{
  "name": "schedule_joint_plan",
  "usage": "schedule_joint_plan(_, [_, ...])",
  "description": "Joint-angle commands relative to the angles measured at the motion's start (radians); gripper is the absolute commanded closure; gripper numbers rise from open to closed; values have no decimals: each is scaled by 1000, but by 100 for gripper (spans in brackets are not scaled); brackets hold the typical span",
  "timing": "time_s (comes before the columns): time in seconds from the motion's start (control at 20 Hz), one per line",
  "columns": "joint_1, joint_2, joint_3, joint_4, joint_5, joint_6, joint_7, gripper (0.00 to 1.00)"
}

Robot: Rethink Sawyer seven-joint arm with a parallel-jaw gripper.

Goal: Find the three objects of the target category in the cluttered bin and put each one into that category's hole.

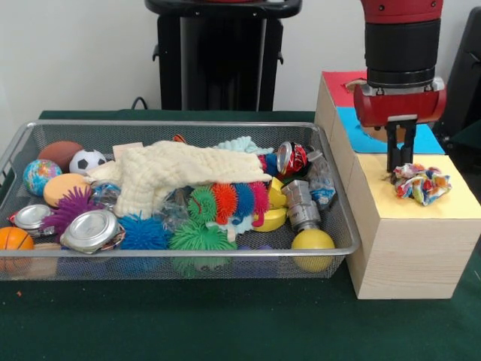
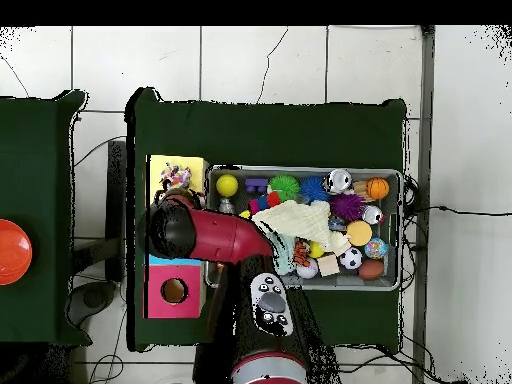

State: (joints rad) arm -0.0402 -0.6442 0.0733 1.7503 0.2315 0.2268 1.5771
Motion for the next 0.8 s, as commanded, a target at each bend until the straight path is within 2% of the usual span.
schedule_joint_plan(0.05, [71,71,-38,-78,81,8,276,100])
schedule_joint_plan(0.45, [112,77,-82,-124,129,67,269,100])
schedule_joint_plan(0.8, [125,42,-139,-163,127,200,249,100])
